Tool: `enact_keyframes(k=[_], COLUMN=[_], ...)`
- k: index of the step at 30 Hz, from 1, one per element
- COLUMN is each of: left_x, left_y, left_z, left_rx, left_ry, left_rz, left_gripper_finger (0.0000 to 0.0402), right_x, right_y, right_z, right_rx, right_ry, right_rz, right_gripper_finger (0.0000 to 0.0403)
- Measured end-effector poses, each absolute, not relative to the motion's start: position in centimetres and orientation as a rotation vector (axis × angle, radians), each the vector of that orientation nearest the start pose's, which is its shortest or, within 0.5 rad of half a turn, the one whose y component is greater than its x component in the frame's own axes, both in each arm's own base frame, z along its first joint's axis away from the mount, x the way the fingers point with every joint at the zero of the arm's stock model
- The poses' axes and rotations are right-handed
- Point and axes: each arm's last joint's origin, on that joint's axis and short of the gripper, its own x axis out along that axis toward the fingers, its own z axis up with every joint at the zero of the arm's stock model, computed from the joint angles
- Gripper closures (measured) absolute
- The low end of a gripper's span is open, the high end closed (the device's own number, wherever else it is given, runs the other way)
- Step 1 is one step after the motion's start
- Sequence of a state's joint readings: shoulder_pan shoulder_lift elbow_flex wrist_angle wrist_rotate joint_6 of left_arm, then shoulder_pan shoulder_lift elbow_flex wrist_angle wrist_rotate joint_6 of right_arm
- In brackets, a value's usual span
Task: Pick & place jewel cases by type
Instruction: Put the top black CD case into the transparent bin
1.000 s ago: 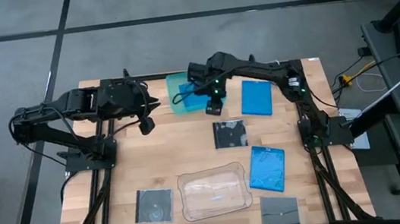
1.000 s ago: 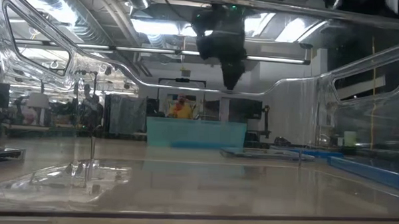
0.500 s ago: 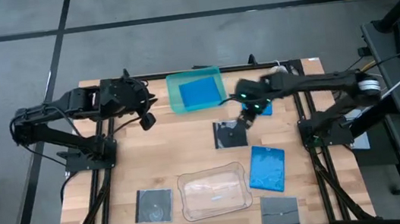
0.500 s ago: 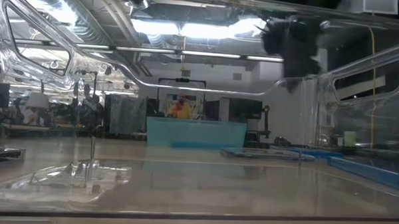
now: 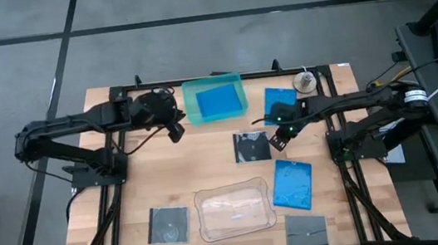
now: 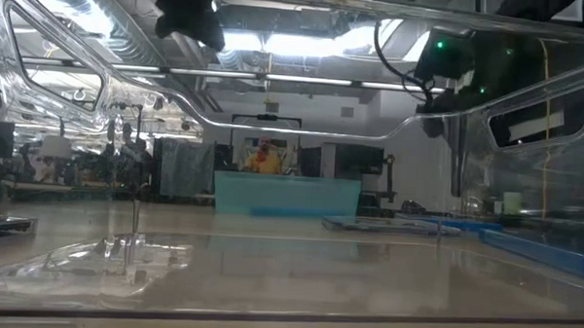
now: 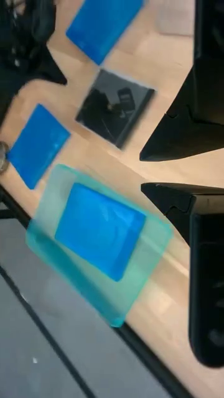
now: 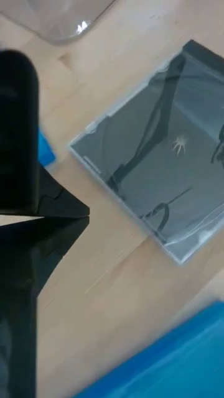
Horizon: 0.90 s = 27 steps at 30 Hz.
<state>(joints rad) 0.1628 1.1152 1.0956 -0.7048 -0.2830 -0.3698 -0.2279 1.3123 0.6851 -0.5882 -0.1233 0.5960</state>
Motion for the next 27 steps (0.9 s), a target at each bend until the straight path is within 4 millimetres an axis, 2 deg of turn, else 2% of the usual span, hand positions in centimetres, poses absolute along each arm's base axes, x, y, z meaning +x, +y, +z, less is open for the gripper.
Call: enact_keyframes(k=[5, 17, 27], left_x=[21.5, 21.4, 20.7], left_y=[4.6, 4.3, 3.9], left_z=[31.0, 26.3, 20.9], left_rx=[-0.367, -0.546, -0.774], left_ry=[0.694, 0.739, 0.747], left_rz=[0.6, 0.581, 0.563], left_gripper_finger=[0.0341, 0.0341, 0.0341], right_x=[21.9, 23.7, 24.8], right_y=[-4.8, -5.2, -5.9], right_z=[15.8, 12.6, 12.4], right_rx=[0.708, 0.688, 0.677], right_ry=[1.177, 1.227, 1.172], right_rz=[-0.437, -0.375, -0.334], right_gripper_finger=[0.0396, 0.0398, 0.0398])
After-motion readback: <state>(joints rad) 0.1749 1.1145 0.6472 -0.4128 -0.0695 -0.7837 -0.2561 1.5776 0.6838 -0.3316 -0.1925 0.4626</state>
